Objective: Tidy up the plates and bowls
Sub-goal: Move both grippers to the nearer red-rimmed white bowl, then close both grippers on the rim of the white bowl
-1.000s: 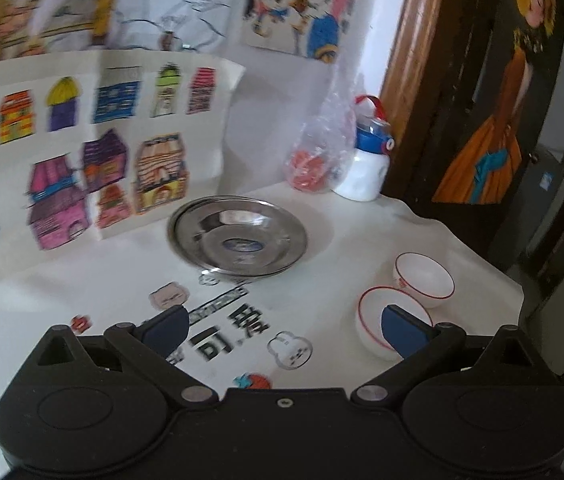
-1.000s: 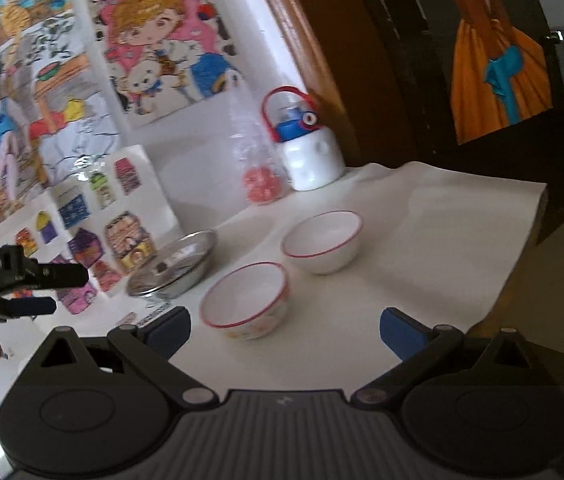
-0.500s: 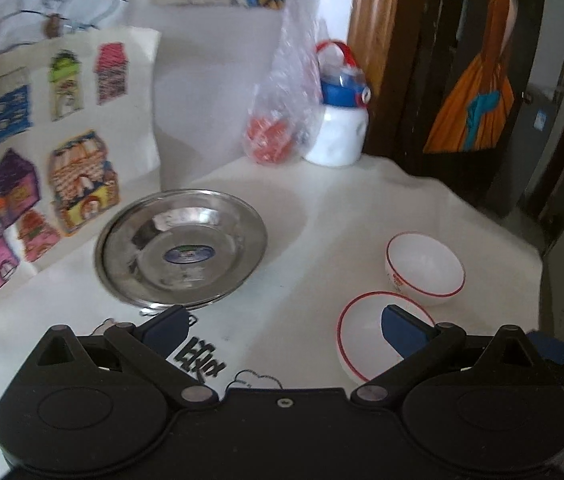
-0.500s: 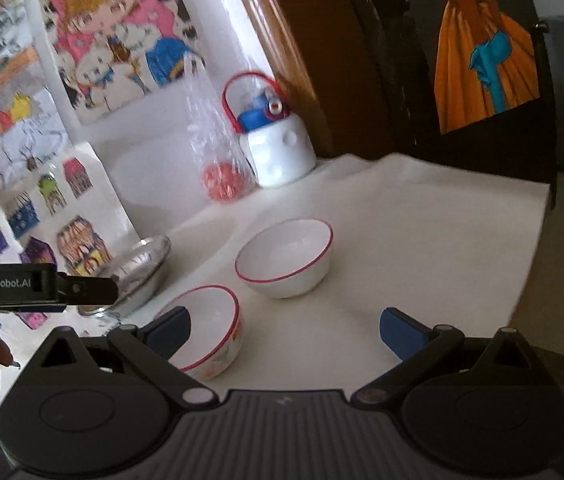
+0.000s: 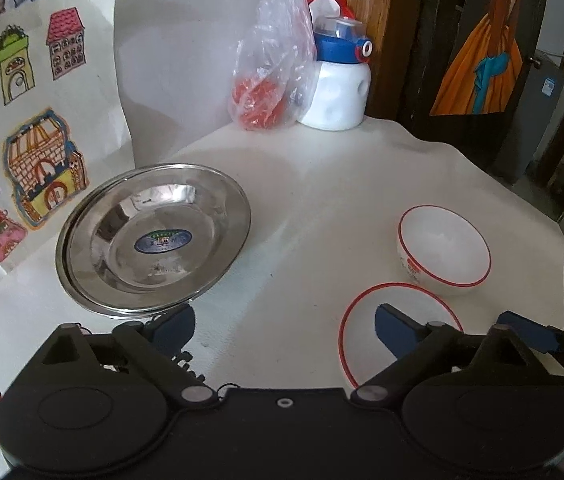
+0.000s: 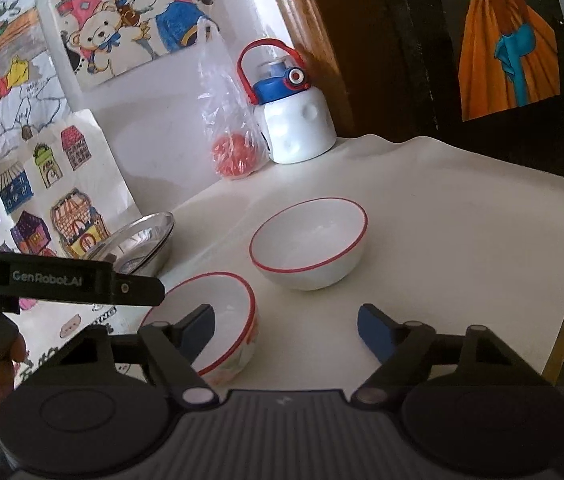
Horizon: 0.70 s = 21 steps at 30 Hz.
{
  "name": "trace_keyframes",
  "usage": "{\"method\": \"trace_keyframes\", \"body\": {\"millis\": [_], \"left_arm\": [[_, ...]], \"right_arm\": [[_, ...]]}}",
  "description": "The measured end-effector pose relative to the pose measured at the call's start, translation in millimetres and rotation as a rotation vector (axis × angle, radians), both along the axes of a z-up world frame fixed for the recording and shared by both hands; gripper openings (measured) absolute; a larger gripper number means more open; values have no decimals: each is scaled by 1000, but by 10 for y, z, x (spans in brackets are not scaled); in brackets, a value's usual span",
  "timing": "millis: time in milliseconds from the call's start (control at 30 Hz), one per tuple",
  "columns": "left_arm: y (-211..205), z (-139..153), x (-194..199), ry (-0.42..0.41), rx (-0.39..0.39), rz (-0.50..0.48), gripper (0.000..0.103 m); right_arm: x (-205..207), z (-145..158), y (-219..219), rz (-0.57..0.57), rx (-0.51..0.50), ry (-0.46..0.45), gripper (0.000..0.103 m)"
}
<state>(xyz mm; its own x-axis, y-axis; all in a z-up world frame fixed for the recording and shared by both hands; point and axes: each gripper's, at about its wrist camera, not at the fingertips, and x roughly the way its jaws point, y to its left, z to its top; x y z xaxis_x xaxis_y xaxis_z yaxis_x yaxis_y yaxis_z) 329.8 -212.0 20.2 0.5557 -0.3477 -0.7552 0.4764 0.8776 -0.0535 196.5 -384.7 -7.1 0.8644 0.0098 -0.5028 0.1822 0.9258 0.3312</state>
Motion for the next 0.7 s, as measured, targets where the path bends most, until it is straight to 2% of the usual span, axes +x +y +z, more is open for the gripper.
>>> {"method": "trace_keyframes", "body": {"millis": [167, 300, 367, 433, 567, 700], "left_arm": [[-26, -52, 21, 30, -5, -11, 84], [-62, -87, 5, 49, -4, -38, 69], [-86, -108, -9, 63, 2, -57, 57], [-112, -132, -18, 80, 16, -81, 41], [-120, -149, -31, 95, 9, -97, 32], [-149, -147, -48, 110, -3, -113, 18]], "right_arm": [[10, -9, 19, 19, 3, 6, 64], [25, -39, 31, 42, 32, 14, 53], [20, -47, 30, 41, 44, 15, 51], [22, -50, 26, 46, 59, 13, 46], [20, -52, 23, 64, 93, 7, 35], [29, -66, 9, 76, 146, 3, 24]]}}
